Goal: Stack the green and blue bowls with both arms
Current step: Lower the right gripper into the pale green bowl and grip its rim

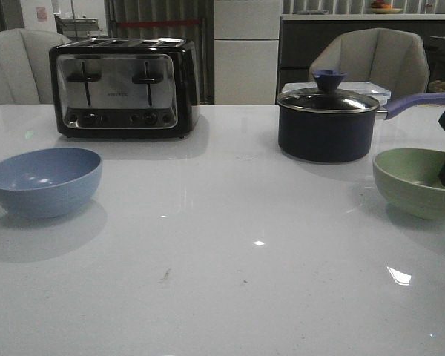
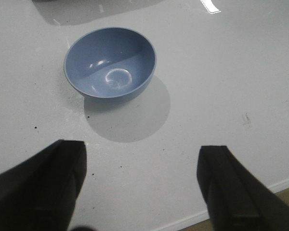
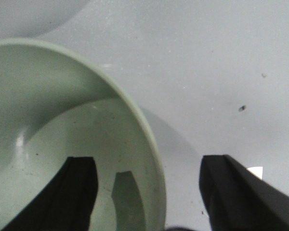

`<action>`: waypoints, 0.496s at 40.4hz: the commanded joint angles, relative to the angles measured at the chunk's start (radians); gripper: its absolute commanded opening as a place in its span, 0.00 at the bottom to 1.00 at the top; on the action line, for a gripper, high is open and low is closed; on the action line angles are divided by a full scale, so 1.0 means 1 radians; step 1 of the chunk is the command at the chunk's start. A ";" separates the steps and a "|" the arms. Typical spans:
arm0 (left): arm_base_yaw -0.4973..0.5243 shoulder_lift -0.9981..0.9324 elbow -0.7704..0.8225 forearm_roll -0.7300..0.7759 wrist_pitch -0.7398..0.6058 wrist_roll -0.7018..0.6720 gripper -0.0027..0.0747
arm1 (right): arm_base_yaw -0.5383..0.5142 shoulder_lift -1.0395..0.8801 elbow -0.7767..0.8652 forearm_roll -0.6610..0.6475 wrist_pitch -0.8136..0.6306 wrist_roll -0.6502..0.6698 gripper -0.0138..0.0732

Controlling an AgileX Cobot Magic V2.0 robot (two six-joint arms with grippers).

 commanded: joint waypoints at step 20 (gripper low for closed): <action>-0.006 0.004 -0.035 -0.010 -0.069 -0.001 0.71 | 0.006 -0.068 -0.046 -0.017 0.019 -0.024 0.26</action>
